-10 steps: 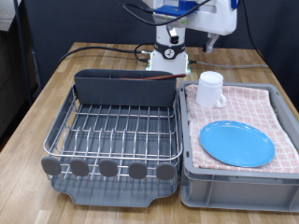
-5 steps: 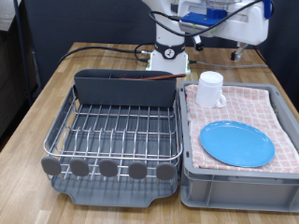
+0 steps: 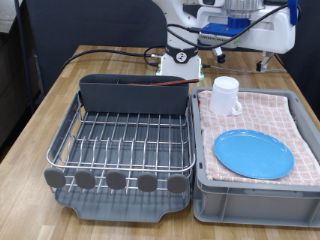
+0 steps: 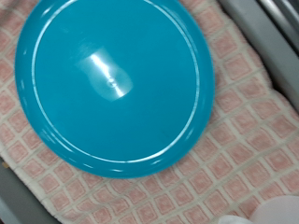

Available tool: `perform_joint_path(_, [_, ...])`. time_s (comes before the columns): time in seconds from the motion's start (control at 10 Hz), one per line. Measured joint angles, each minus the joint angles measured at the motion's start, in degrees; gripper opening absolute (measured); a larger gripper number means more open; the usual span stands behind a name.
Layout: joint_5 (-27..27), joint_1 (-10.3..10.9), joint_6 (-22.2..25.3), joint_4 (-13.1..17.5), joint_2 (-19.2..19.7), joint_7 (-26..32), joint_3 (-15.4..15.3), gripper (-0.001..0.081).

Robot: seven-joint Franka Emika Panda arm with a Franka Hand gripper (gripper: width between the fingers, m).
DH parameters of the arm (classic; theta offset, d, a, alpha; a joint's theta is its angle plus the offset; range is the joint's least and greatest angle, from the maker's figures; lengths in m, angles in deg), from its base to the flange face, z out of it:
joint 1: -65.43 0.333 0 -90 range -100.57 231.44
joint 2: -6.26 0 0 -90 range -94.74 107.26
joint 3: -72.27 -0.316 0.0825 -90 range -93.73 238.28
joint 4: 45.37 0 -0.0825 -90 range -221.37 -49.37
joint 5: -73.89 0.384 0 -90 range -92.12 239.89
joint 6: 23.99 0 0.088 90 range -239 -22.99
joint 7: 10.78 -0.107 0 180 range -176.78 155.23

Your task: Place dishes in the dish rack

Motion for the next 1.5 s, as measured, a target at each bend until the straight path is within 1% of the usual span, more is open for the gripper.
perform_joint_path(0.2, [5.7, 0.6, -8.2, -3.9, 0.3, 6.2, 0.0, 0.0802])
perform_joint_path(0.4, [13.2, 1.8, -16.4, -7.4, 1.6, 13.6, 0.1, 0.0802])
perform_joint_path(0.5, [17.2, 2.4, -19.7, -8.5, 2.7, 17.6, 0.1, 0.0802])
perform_joint_path(0.7, [25.7, 3.4, -24.6, -9.5, 5.5, 25.7, 0.0, 0.0802])
perform_joint_path(0.8, [28.9, 3.6, -26.1, -9.6, 6.9, 28.8, -0.2, 0.0802])
perform_joint_path(1.0, [33.2, 3.6, -27.6, -9.4, 9.3, 33.0, -0.7, 0.0802])
perform_joint_path(1.3, [37.0, 3.6, -28.0, -8.5, 12.4, 37.2, -1.3, 0.0802])
perform_joint_path(1.5, [40.7, 3.6, -29.0, -7.5, 14.7, 40.7, -1.8, 0.0802])
